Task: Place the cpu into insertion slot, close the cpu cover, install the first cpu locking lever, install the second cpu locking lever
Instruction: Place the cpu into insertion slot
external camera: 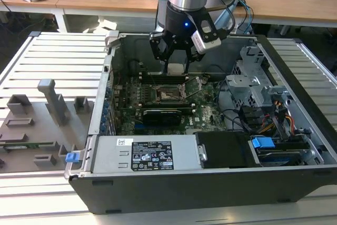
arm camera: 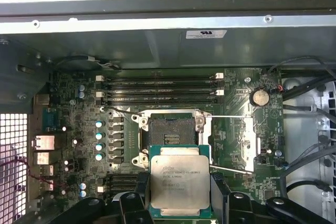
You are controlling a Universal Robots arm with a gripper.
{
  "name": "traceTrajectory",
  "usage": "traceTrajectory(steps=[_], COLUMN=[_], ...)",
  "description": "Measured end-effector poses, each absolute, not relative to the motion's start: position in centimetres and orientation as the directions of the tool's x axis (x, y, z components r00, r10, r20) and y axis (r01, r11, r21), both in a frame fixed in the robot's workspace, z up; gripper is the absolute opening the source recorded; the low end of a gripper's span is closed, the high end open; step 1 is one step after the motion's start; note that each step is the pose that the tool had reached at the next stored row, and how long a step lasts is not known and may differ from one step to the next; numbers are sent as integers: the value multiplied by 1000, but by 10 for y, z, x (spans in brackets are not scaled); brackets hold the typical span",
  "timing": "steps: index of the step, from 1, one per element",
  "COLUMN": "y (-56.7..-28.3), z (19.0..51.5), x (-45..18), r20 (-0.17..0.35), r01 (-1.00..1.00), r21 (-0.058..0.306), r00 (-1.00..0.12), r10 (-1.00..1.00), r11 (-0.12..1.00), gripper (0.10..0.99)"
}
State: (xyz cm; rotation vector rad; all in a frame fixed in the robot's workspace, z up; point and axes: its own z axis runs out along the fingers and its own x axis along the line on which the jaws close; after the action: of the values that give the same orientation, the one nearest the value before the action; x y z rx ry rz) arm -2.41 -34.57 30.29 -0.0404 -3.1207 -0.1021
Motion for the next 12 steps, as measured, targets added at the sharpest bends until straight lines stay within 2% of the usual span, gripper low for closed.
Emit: traceTrajectory(steps=[12], y=[-346], z=[300], x=[-24], r20=[20], r01=[26], r21=[65], r00=[-999], r10=[25], r11=[998], gripper=[541])
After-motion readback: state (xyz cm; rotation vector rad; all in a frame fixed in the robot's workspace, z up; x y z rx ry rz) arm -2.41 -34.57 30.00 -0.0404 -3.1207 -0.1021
